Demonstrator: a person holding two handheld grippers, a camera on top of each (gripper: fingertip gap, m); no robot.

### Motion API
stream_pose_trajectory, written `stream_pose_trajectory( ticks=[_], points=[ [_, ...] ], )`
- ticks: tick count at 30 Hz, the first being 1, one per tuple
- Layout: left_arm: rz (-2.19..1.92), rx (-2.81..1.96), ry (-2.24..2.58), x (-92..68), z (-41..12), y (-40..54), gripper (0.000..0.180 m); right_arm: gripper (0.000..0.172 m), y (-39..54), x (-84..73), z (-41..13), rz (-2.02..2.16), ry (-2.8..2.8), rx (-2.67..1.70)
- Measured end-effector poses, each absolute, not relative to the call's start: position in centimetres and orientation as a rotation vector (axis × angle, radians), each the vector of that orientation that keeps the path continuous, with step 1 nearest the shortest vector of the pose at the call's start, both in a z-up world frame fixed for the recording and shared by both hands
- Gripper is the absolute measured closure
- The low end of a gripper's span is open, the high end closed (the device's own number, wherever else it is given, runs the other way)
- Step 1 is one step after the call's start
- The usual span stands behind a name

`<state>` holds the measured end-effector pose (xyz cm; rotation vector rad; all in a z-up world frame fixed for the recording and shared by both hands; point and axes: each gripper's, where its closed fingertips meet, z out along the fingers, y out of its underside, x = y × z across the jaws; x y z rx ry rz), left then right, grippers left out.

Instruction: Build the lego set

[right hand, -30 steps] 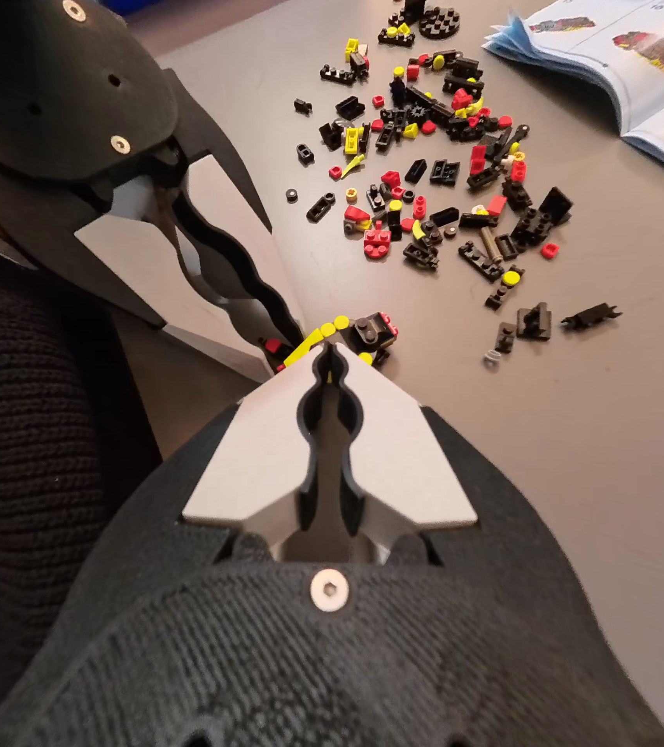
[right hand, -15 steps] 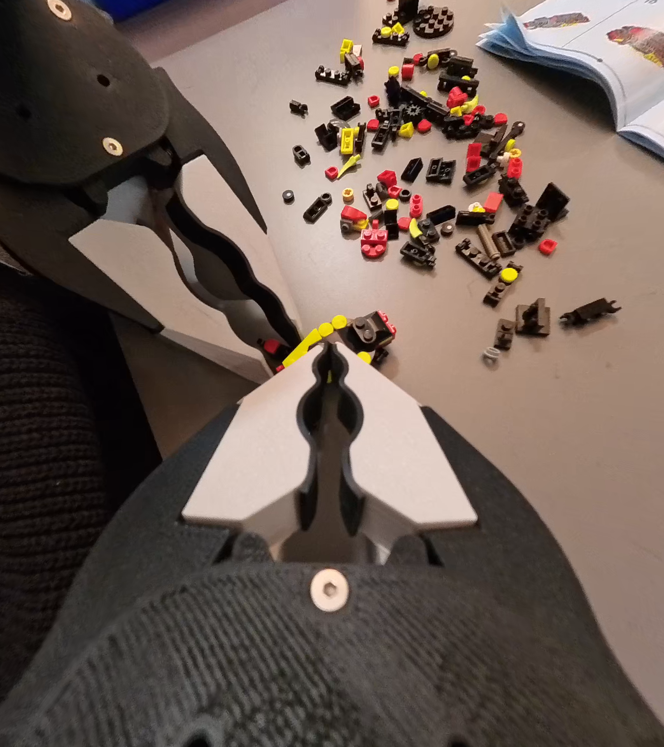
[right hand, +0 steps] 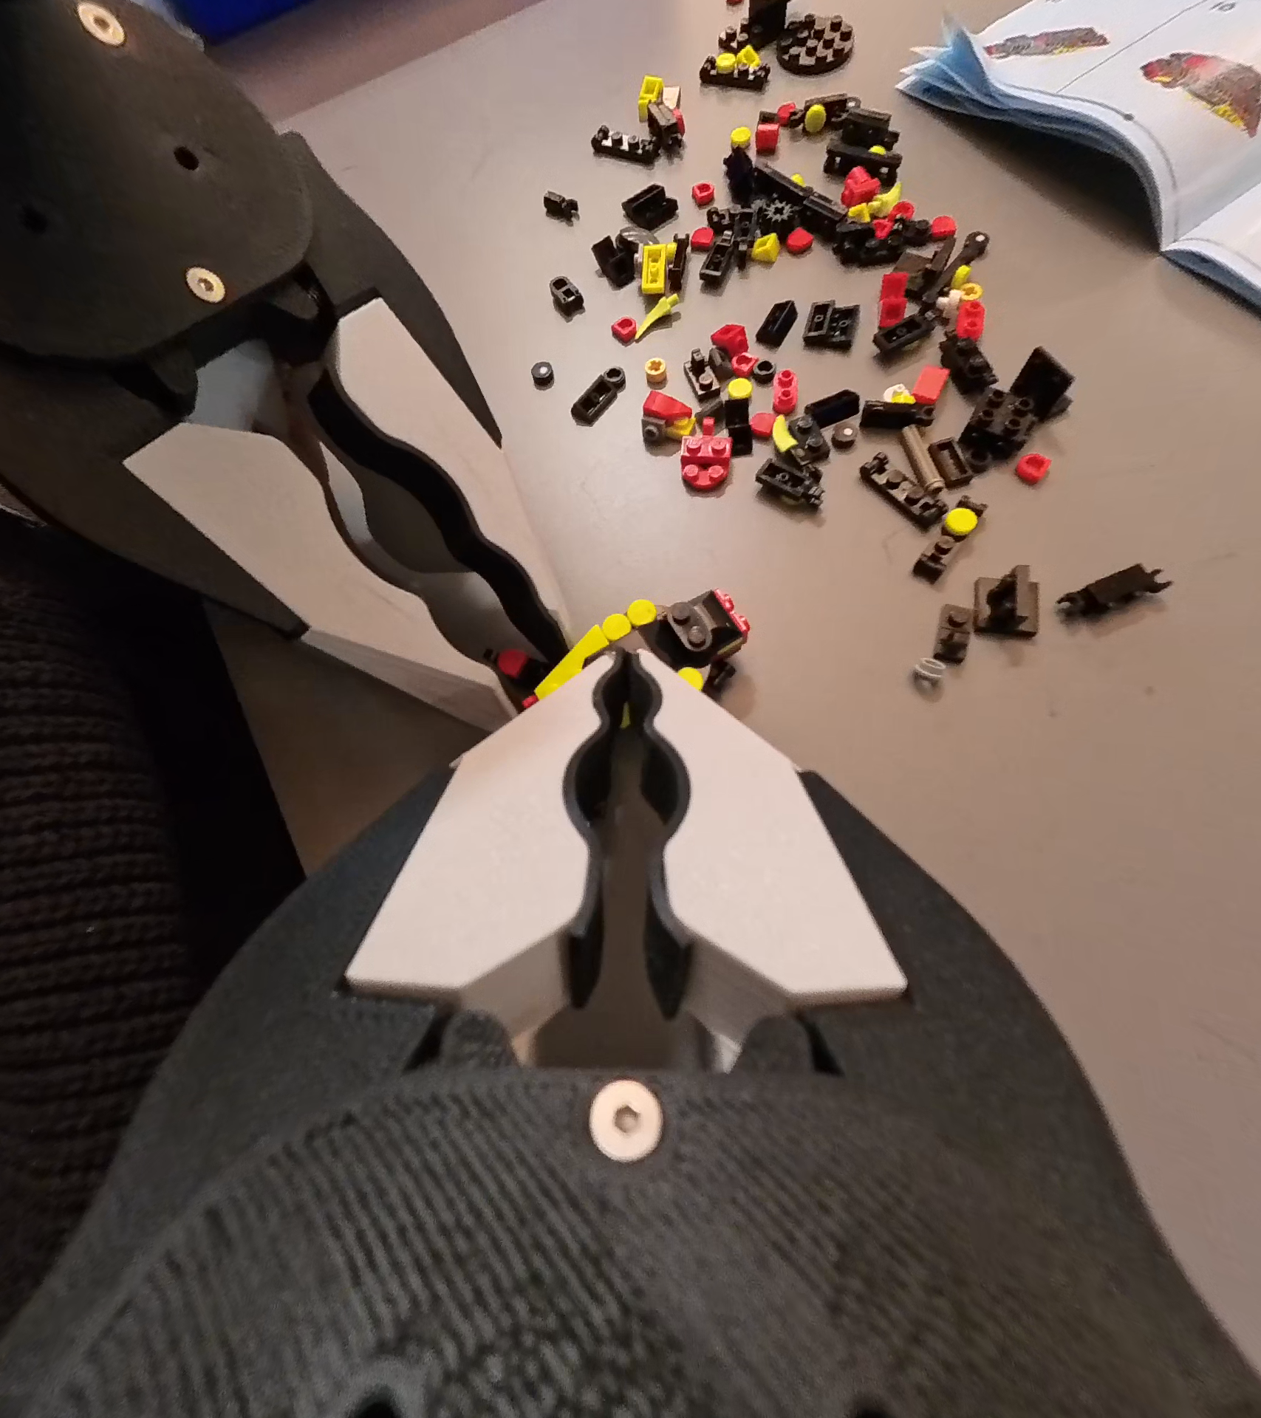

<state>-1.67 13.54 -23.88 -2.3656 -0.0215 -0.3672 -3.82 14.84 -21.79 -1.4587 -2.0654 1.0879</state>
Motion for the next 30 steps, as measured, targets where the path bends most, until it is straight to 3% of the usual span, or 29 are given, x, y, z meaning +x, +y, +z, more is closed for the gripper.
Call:
stream_pose_trajectory(
  ticks=[10,12,18,30],
  points=[
    [-0.373,-2.36,-0.009,-1.8,-23.8,13.4,0.159,0.172,14.7,-3.9,-21.7,1.174,-2.039,-1.478],
    [-0.353,-2.353,-0.01,-2.2,-23.7,13.4,0.159,0.162,14.6,-3.9,-21.4,1.191,-2.046,-1.484],
    [-0.343,-2.324,-0.023,-2.9,-23.1,13.4,0.16,0.172,16.0,-4.1,-18.2,1.285,-1.911,-1.393],
    [-0.474,-2.212,0.144,-1.4,-21.9,13.4,0.155,0.162,16.9,-3.9,-19.1,1.293,-1.924,-1.452]
  ],
)
